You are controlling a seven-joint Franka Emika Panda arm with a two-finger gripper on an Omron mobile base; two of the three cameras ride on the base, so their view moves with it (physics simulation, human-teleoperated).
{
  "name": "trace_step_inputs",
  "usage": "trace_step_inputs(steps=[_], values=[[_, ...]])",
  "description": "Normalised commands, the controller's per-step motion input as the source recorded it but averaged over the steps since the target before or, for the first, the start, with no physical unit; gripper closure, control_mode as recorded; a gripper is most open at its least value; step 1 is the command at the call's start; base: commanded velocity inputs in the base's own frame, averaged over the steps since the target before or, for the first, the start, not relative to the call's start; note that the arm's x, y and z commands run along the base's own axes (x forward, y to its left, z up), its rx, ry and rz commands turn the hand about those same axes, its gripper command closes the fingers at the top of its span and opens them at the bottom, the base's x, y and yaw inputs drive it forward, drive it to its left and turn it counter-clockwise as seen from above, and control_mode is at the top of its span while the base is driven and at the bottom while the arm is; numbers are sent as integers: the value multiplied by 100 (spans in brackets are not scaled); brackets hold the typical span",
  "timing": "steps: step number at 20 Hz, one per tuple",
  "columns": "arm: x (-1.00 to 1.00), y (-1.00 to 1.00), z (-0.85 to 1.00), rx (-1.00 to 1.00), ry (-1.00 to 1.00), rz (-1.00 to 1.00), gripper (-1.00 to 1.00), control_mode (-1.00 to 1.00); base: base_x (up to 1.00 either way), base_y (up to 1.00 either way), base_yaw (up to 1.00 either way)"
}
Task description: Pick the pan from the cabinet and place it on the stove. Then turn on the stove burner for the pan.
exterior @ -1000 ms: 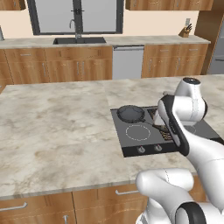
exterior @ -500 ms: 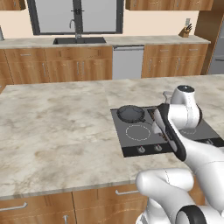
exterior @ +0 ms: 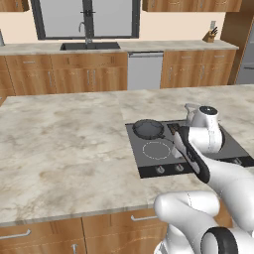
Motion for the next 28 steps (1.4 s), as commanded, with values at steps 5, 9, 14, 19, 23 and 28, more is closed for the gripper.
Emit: trace_step_inputs(steps=[5,9,14,19,23,28], values=[[5,-6,-29,-3,0,2,-100,-100,0,0,0],[11,0,-25,-2,0,0,-100,-100,0,0,0],[18,0,-22,0,0,0,-100,-100,0,0,0],[21,0,-23,0,0,1,-100,-100,0,0,0],[15,0,-25,0,0,0,-100,-100,0,0,0],[2,0,-18,0,0,-2,-100,-100,0,0,0]])
